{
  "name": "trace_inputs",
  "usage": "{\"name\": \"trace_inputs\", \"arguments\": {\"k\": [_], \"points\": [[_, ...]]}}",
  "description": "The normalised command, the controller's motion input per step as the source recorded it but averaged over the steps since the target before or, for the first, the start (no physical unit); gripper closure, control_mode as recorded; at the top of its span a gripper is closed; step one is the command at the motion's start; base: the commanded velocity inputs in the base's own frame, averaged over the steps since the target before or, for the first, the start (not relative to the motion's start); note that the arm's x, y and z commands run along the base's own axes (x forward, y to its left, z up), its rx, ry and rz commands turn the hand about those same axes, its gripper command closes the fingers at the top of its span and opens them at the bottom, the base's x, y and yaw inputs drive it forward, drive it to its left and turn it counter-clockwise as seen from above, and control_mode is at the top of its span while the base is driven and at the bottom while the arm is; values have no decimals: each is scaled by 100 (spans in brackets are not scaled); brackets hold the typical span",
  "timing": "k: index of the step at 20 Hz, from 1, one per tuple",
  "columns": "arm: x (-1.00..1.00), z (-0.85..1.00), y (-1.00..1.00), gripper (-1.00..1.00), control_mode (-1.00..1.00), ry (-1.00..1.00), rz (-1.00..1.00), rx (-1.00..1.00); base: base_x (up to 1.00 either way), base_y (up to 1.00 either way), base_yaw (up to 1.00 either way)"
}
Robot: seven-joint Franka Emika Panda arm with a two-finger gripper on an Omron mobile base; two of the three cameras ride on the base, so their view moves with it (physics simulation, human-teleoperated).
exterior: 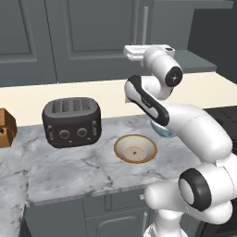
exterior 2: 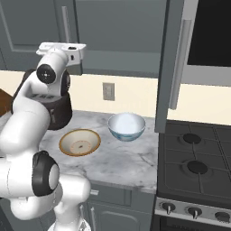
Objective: Open the cabinet. Pick the bowls from the counter and place them in the cabinet. Then close the cabinet.
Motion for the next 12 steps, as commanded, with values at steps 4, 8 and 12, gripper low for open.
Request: {"name": "trace_inputs", "arguments": {"k": [4, 8, 12], "points": [[53, 0, 0, -100, -100, 0, 0, 0, 0, 0, 0], [49, 0, 0, -100, -100, 0, 0, 0, 0, 0, 0], [45, 0, 0, 100, -100, 0, 0, 0, 0, 0, 0]]}}
